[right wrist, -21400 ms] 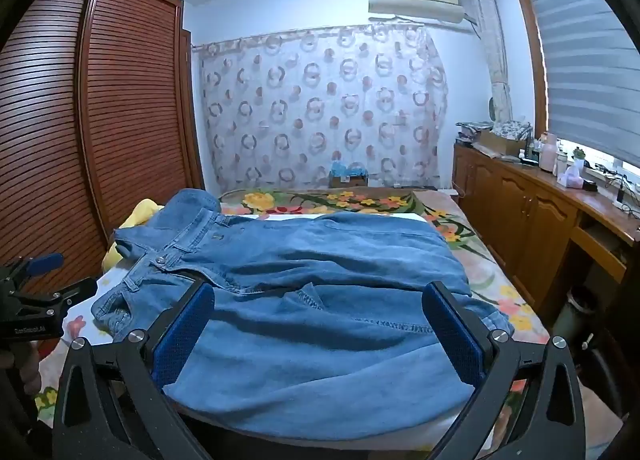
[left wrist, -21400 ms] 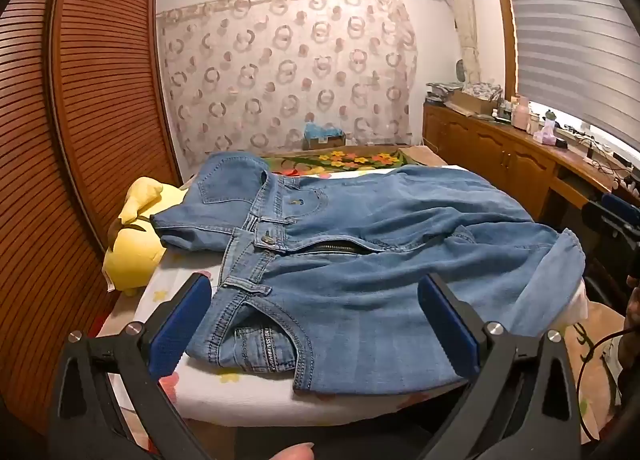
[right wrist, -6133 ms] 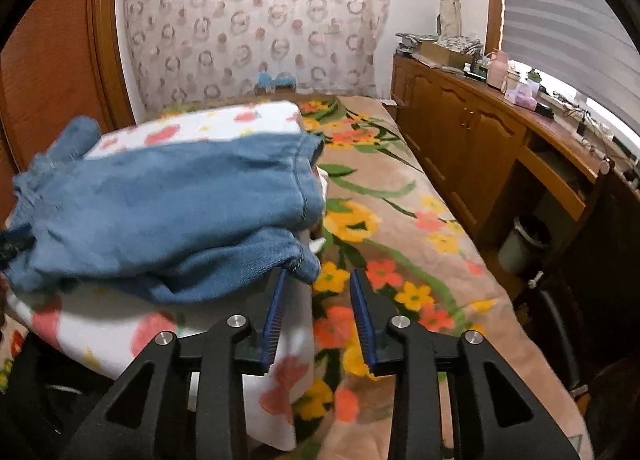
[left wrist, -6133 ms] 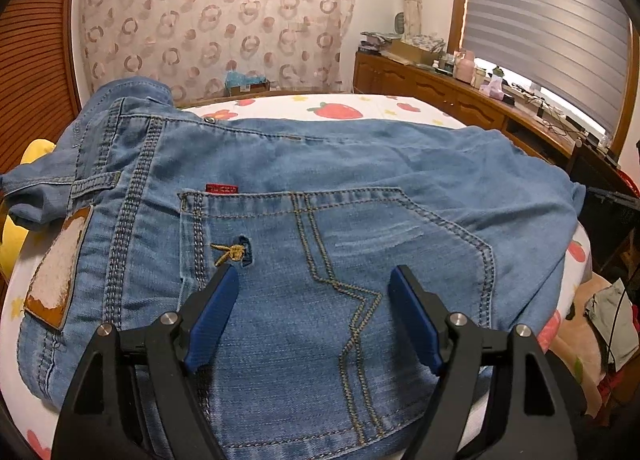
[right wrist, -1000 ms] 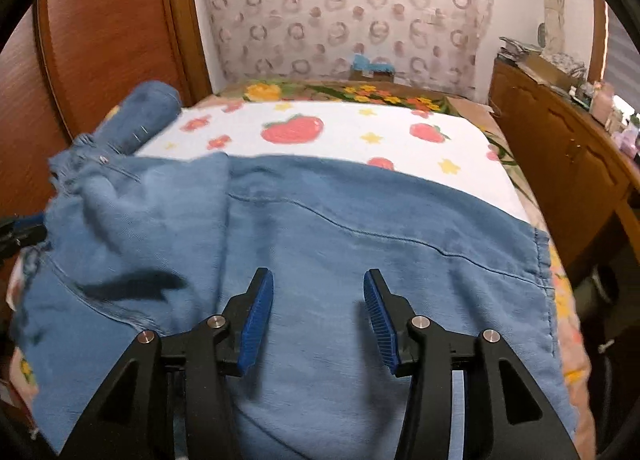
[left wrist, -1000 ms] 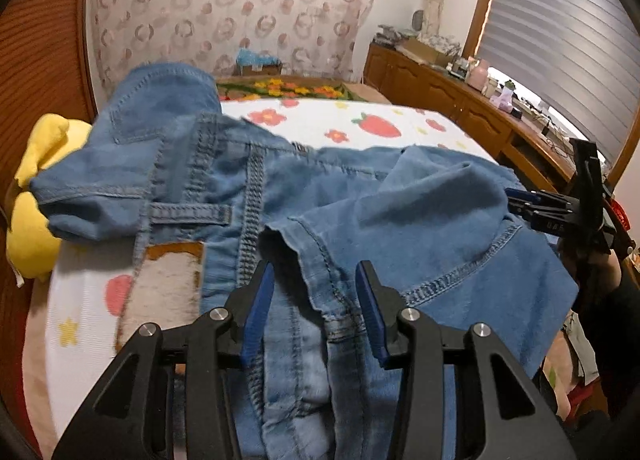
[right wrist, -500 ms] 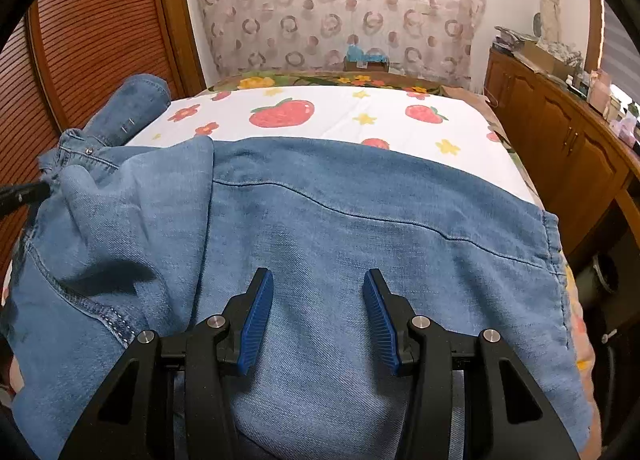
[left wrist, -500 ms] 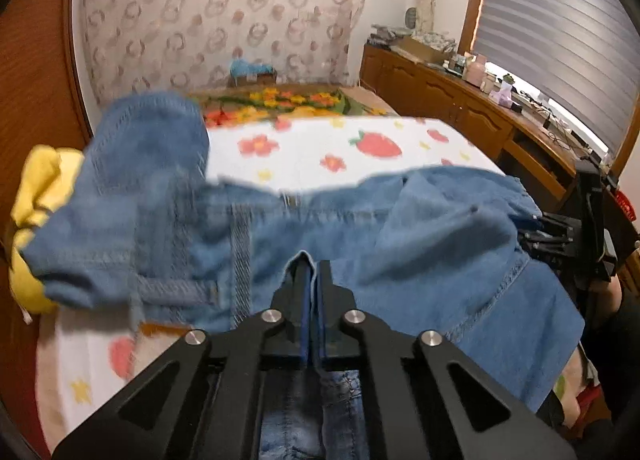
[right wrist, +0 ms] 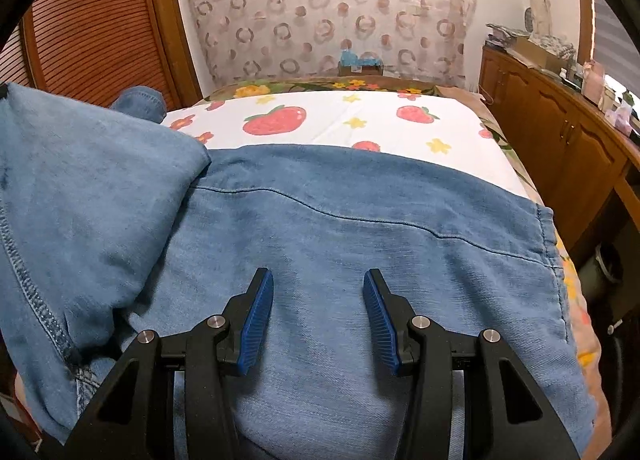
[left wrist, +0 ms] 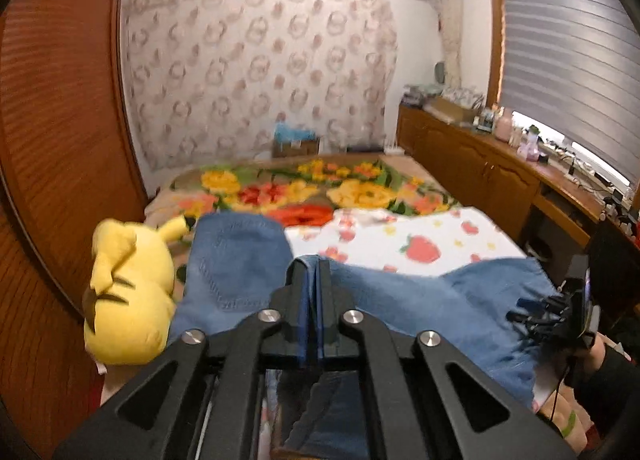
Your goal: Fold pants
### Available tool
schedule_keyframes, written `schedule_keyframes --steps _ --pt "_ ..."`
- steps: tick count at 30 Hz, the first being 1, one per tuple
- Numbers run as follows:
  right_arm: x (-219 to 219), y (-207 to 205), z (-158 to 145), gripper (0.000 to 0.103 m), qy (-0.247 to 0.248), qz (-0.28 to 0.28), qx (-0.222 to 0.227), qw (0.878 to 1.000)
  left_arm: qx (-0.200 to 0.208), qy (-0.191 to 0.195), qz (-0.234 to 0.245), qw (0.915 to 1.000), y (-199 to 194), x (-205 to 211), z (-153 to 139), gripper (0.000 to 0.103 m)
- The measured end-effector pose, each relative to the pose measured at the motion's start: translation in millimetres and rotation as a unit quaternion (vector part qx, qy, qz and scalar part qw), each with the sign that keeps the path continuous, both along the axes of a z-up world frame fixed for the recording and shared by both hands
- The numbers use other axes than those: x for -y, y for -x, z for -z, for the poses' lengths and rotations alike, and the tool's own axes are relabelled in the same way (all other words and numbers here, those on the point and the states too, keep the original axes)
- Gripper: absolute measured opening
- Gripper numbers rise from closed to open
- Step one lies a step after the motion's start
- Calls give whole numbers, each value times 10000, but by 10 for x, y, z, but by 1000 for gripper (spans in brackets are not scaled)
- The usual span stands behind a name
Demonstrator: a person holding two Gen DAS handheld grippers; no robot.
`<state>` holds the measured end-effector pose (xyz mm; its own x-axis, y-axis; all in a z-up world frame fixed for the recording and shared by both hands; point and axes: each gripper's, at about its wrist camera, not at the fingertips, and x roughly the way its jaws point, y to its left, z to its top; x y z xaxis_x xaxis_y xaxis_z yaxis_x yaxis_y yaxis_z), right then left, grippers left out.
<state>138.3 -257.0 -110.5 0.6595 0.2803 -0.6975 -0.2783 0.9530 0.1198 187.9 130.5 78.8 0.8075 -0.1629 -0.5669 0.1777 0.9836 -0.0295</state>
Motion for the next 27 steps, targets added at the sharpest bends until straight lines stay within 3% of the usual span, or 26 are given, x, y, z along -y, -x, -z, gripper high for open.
schedule_keyframes --steps 2,4,9,18,23,27 --pt "-16 7 -2 49 32 -27 -1 10000 -202 -75 -43 9998 -30 -27 172 4" --pt "-39 9 -3 49 71 -49 -6 10000 -358 -102 -76 9993 -34 -40 345 21" --pt "-83 11 -7 49 178 -82 -4 9998 -544 105 -6 9985 71 -115 652 45" --pt "-94 12 -11 49 204 -95 0 9997 -727 206 226 9969 378 -83 1113 45" --pt "-108 17 -15 49 237 -98 6 9997 -783 7 195 9967 350 23 1231 45" --pt "-112 19 -15 49 227 -101 5 9997 -654 -236 255 9973 379 104 1199 18"
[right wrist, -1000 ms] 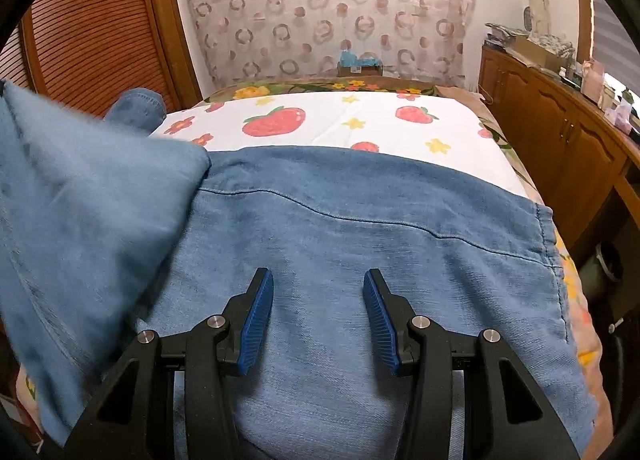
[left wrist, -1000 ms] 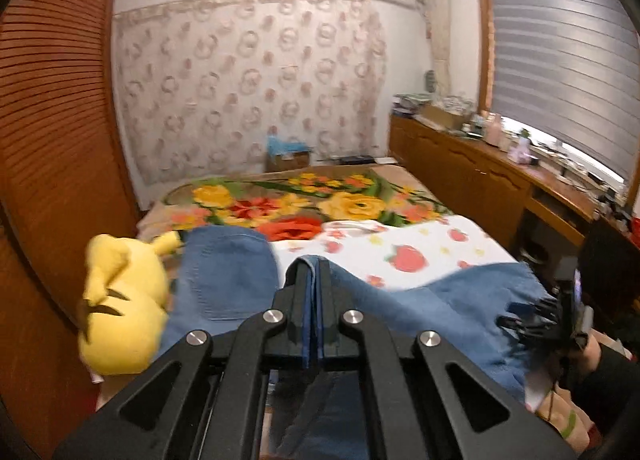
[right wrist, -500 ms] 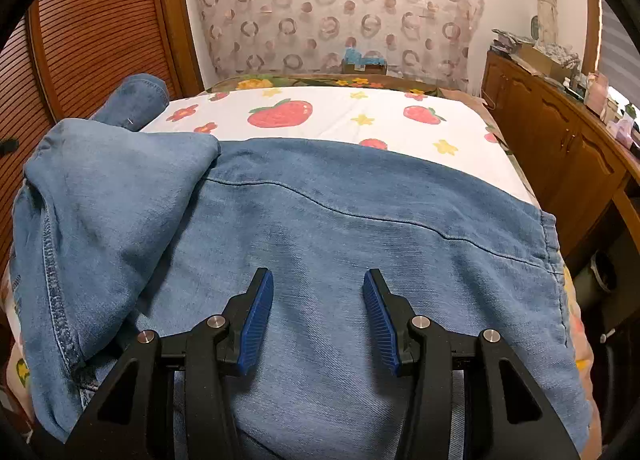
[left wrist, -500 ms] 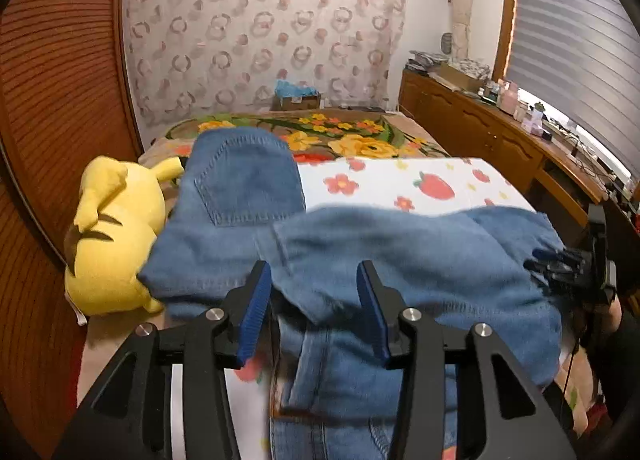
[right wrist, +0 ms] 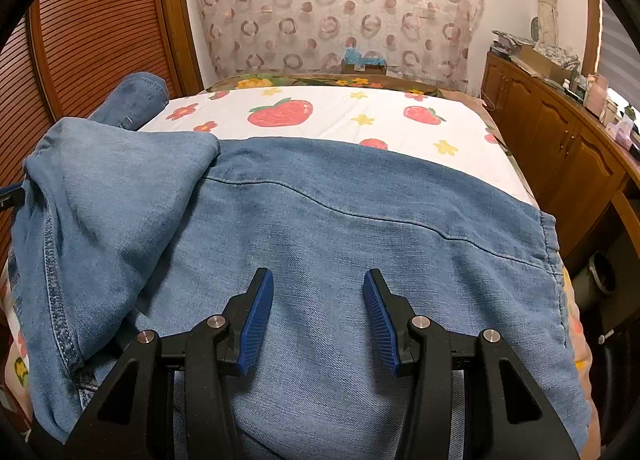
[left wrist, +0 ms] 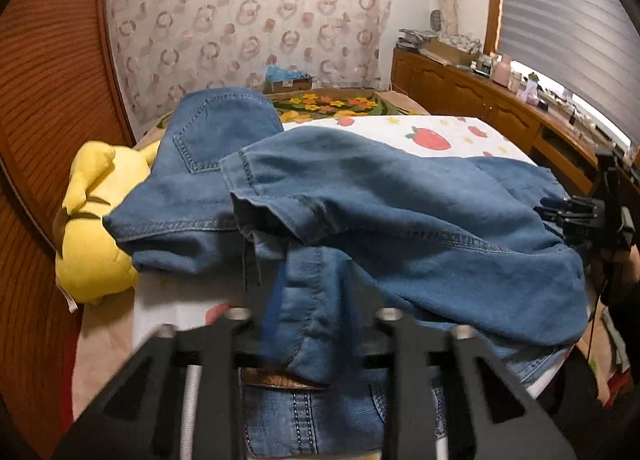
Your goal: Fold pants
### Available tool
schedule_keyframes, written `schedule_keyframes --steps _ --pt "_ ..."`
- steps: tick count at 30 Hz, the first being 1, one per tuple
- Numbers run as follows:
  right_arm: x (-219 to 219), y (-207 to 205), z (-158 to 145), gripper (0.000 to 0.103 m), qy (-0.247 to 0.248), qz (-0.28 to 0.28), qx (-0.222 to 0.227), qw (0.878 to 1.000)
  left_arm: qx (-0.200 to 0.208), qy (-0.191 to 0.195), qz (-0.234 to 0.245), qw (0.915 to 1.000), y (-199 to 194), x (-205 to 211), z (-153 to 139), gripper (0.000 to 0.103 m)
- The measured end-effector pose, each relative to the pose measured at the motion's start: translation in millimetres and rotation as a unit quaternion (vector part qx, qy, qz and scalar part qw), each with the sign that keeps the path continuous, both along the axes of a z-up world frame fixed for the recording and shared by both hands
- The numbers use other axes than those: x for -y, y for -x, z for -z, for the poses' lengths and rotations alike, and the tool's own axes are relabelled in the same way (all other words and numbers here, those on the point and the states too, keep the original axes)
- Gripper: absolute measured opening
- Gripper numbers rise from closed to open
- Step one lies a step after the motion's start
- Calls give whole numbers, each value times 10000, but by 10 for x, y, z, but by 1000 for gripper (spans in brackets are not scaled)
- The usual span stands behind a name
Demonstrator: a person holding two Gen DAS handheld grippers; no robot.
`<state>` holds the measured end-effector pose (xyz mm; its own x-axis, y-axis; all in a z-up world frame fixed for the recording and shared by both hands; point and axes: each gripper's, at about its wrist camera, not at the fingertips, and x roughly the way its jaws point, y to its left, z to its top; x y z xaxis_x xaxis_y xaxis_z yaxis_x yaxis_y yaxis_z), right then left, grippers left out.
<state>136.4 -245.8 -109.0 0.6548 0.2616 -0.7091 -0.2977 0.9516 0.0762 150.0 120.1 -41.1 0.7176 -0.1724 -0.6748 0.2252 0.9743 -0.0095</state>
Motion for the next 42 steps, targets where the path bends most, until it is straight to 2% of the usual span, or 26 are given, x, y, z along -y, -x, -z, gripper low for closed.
schedule_keyframes --steps 3,6,9,11,18,21,22,24,33,42 --pt "-9 2 0 49 -7 -2 -4 10000 196 81 122 9997 89 9 -126 6" --pt "-13 2 -3 49 -14 0 -6 10000 639 134 90 9978 332 -24 -383 5" --pt "-14 -1 -4 49 -19 -1 -7 10000 895 352 -4 9954 588 -163 -594 4" --pt "-11 -5 -3 49 -28 -1 -10 10000 869 531 -80 9948 810 -309 -629 4" --pt "-4 -5 -4 49 -28 -9 -11 10000 314 470 -286 9980 1132 -457 -311 5" --pt "-1 -5 -3 49 -21 -13 -13 10000 283 588 -406 9970 1112 -505 -287 7" --pt "0 -5 -3 49 -13 -12 -12 10000 275 589 -423 9970 1084 -498 -283 19" --pt "6 -3 -1 49 -12 -16 -10 10000 257 583 -412 9971 1028 -458 -265 32" --pt "30 2 -5 49 -12 -44 -9 10000 8 602 -211 9980 671 -109 -23 34" --pt "135 228 -184 49 -199 -142 123 9996 50 575 11 9983 475 301 50 34"
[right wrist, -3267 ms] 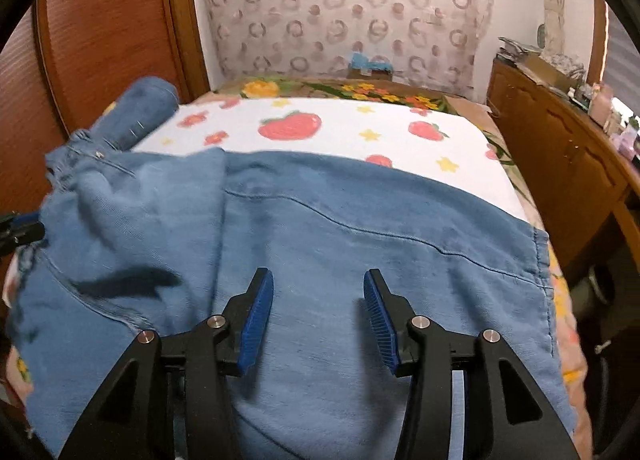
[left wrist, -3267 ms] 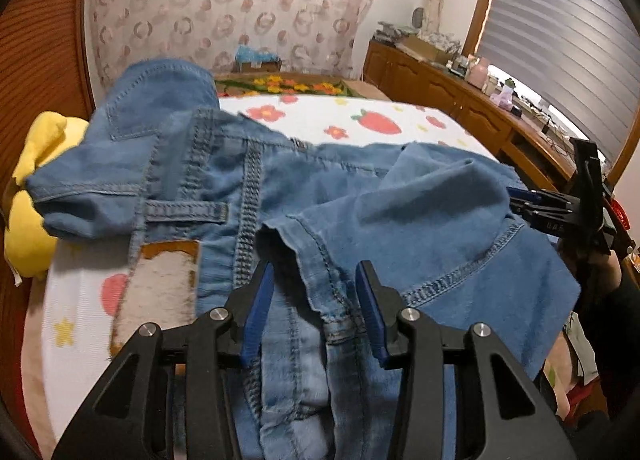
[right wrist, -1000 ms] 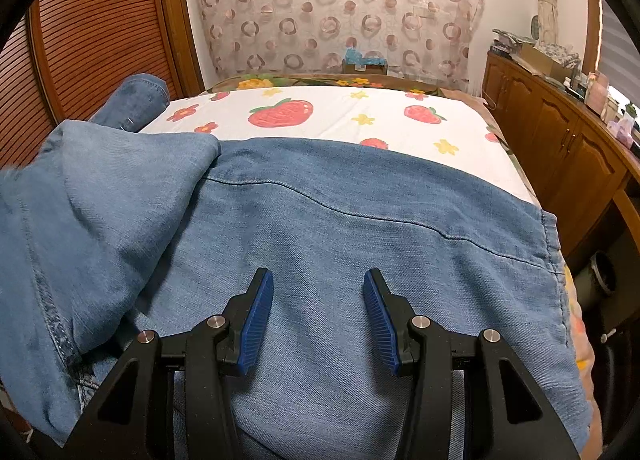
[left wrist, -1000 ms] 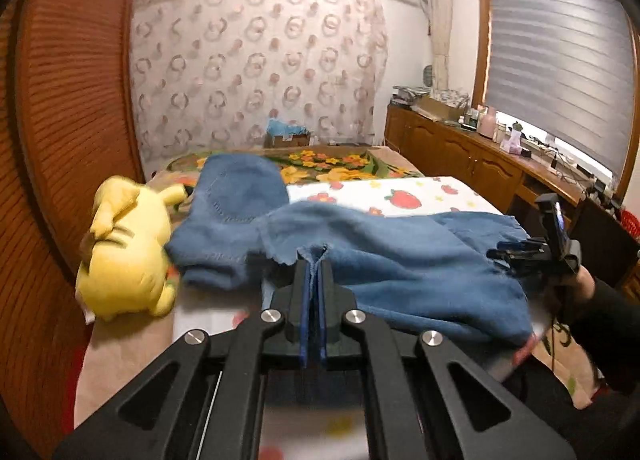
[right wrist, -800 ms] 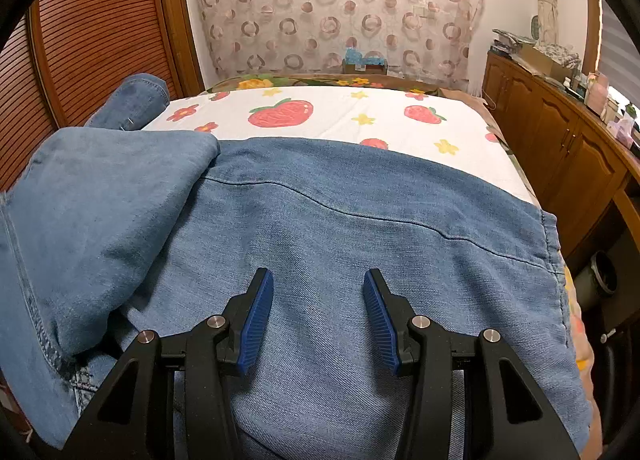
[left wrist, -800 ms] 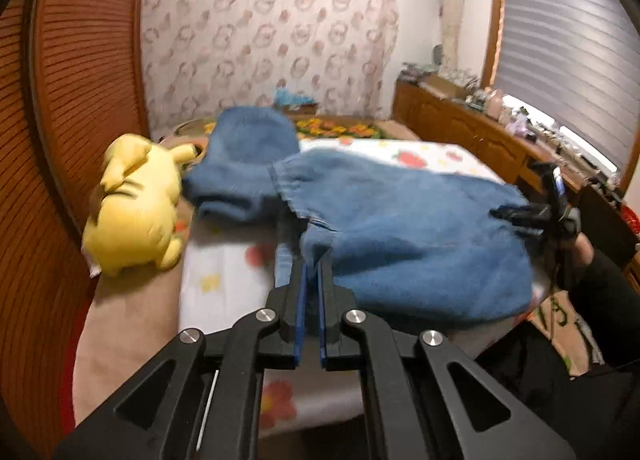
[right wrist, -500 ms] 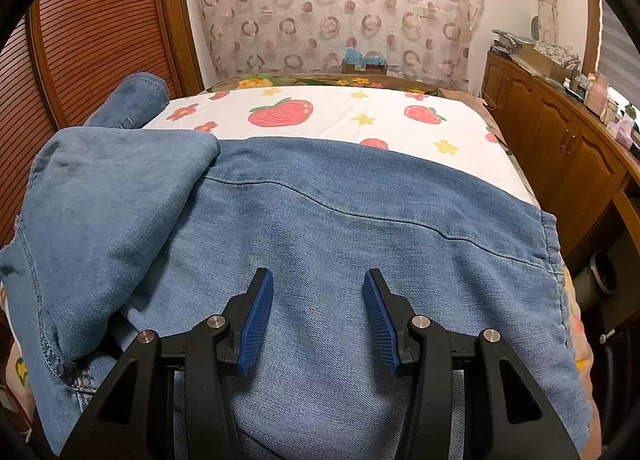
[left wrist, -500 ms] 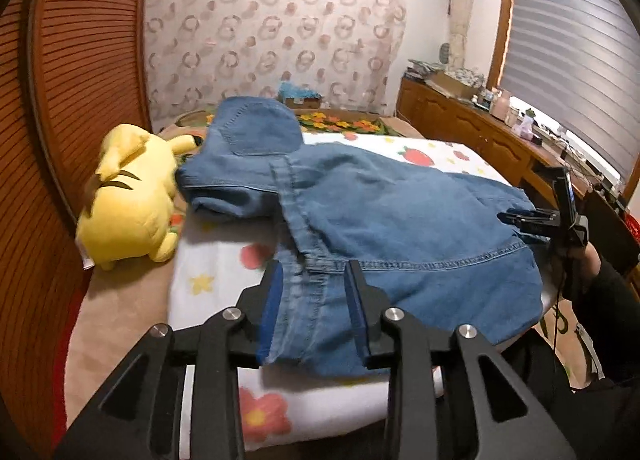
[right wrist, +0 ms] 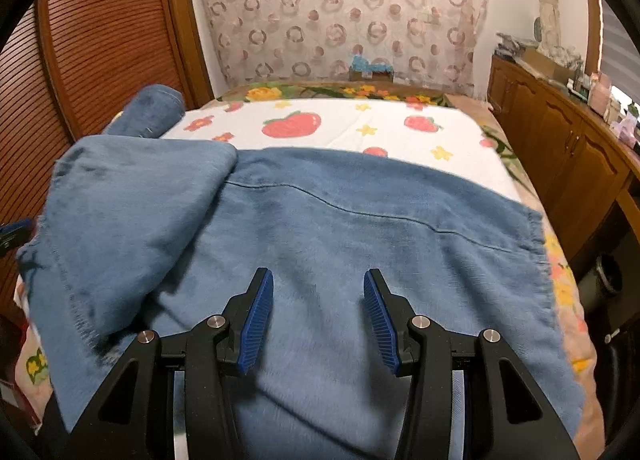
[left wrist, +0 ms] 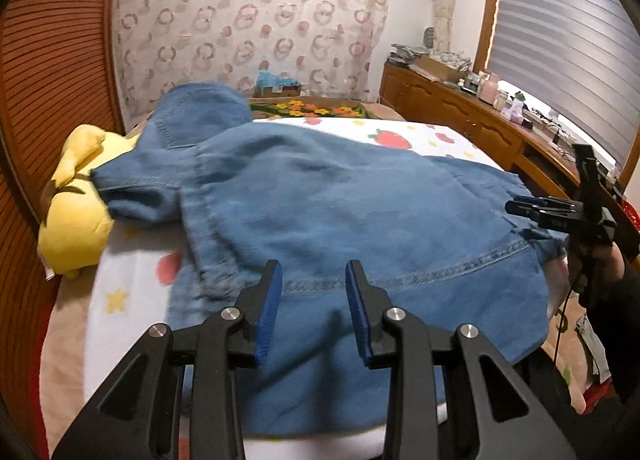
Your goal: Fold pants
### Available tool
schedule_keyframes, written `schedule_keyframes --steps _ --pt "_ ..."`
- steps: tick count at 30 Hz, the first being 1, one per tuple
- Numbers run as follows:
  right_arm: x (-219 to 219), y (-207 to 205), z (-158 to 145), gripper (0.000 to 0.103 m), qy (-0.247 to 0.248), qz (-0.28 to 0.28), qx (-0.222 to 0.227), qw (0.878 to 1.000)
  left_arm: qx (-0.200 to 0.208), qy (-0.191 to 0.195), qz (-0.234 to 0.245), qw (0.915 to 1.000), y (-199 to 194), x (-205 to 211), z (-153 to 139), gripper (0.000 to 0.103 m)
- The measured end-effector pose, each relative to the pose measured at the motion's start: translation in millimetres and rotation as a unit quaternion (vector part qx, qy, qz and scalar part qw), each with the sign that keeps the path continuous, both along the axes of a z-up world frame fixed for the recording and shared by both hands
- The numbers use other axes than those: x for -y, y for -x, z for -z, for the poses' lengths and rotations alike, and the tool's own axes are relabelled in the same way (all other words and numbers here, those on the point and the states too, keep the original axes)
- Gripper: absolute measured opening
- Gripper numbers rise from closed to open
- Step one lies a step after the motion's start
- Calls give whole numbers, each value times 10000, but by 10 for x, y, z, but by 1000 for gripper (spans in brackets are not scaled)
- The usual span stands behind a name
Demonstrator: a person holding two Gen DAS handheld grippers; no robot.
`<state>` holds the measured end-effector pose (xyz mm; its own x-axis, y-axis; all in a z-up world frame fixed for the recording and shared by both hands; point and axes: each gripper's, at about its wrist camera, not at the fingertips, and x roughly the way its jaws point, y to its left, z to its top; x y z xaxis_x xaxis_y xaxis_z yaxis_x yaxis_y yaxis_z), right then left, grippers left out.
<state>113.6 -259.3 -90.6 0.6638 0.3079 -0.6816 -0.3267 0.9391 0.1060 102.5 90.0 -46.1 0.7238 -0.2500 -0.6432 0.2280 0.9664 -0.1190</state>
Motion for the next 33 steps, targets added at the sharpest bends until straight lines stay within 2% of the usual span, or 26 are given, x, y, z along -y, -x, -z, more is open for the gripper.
schedule_keyframes --steps 4,11,13,14,15,16,18,26,33 --pt "180 178 -90 49 -42 46 103 9999 49 13 146 9999 -69 196 -12 34" --pt "706 426 -113 52 111 570 106 9983 -61 -198 371 9991 -225 578 110 35" --pt "860 516 -109 54 127 711 99 9973 -143 -195 436 9988 -253 658 168 55" --pt "918 552 -106 55 141 767 90 9969 -187 -145 485 9985 -265 698 200 60" --pt "973 593 -106 56 153 834 93 9964 -253 -107 530 9982 -277 735 238 72" --pt "1040 636 -104 56 166 925 105 9955 -302 -89 547 9980 -293 754 263 78" --pt "1109 702 -102 56 160 1068 74 9941 -404 -115 578 9974 -311 811 341 79" --pt "1283 847 -10 56 116 1274 -134 9917 -209 -236 414 9986 -260 899 407 79" --pt "1399 771 6 56 -160 1473 -272 9886 -140 -221 397 9989 -261 890 431 79"
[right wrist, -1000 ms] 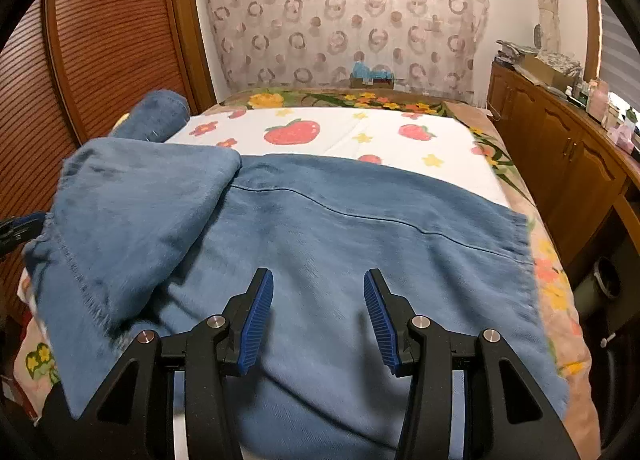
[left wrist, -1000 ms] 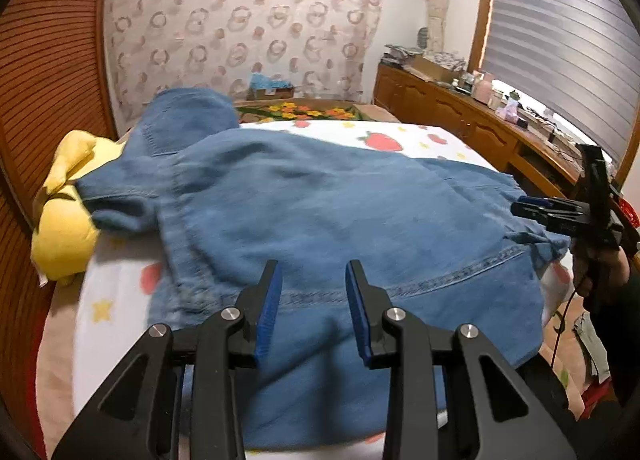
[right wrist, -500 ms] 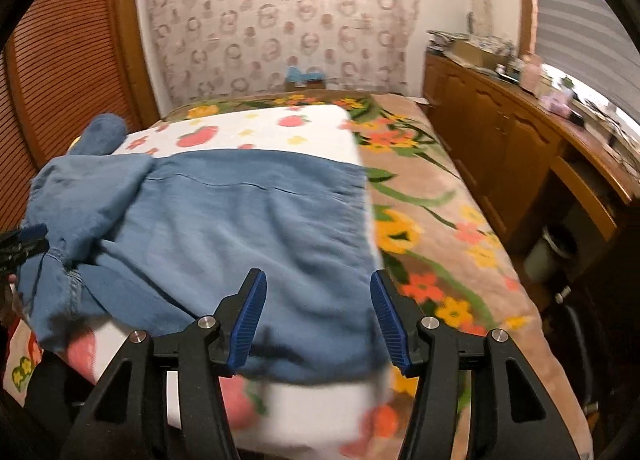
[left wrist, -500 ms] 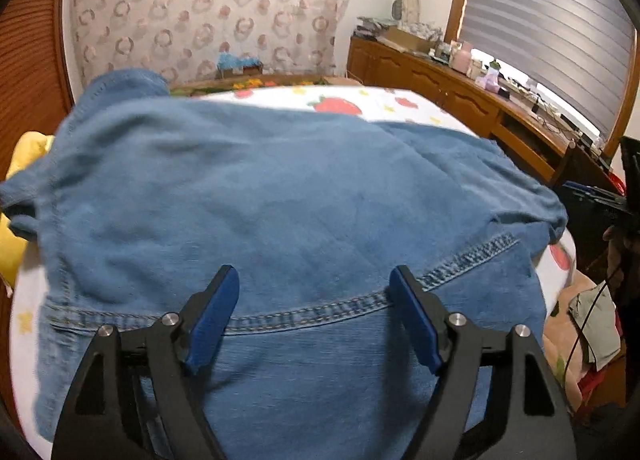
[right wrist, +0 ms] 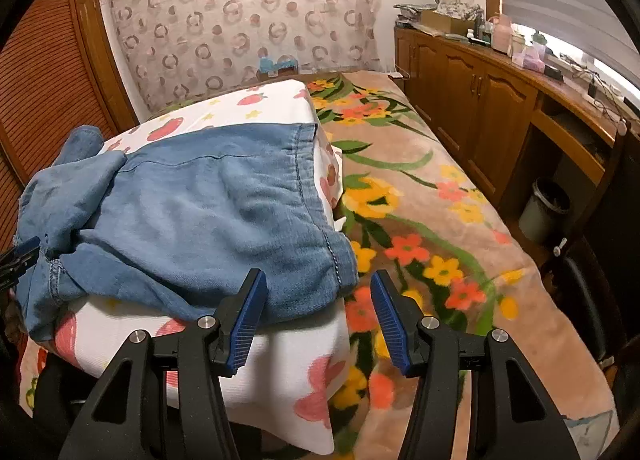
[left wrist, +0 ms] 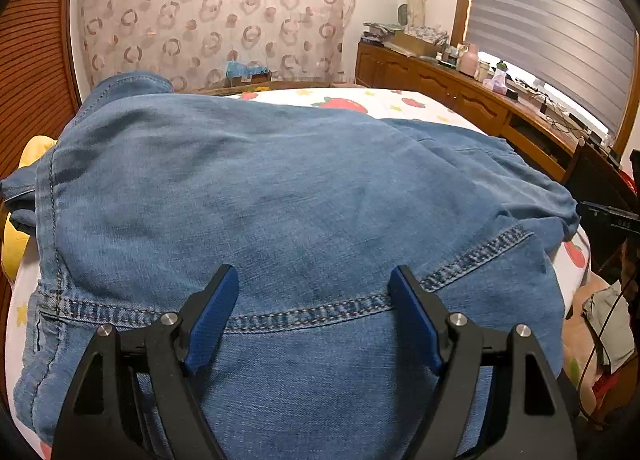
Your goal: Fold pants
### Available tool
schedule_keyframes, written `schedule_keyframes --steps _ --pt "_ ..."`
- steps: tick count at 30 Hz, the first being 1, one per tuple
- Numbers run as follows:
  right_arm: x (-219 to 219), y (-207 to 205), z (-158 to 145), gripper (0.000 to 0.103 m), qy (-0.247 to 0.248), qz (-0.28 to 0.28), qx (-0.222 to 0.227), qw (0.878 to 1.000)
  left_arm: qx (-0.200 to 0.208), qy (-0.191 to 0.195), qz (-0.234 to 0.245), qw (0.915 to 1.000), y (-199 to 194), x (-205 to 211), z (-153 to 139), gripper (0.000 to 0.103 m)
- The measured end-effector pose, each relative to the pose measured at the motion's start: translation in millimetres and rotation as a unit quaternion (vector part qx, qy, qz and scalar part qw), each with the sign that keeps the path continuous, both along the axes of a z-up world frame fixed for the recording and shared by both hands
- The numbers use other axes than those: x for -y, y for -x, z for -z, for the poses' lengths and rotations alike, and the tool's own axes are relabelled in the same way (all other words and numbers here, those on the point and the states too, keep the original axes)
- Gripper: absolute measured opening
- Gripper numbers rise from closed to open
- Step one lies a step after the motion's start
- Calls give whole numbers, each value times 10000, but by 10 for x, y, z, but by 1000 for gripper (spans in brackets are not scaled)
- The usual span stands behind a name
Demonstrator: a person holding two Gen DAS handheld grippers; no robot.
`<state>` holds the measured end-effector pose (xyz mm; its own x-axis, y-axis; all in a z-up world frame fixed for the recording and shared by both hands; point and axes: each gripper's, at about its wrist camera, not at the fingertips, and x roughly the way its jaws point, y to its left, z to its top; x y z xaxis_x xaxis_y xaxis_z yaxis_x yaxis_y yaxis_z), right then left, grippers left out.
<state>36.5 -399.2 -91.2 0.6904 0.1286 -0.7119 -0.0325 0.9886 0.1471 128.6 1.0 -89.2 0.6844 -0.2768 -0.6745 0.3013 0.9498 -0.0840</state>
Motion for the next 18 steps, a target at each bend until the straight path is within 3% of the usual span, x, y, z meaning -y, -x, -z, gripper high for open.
schedule_keyframes --steps 16,18 --pt "-28 -130 168 56 -391 120 -155 9990 55 39 -21 10000 40 -33 25 79" --pt "-35 -126 159 48 -351 138 -136 9992 54 41 -22 10000 40 -31 24 79"
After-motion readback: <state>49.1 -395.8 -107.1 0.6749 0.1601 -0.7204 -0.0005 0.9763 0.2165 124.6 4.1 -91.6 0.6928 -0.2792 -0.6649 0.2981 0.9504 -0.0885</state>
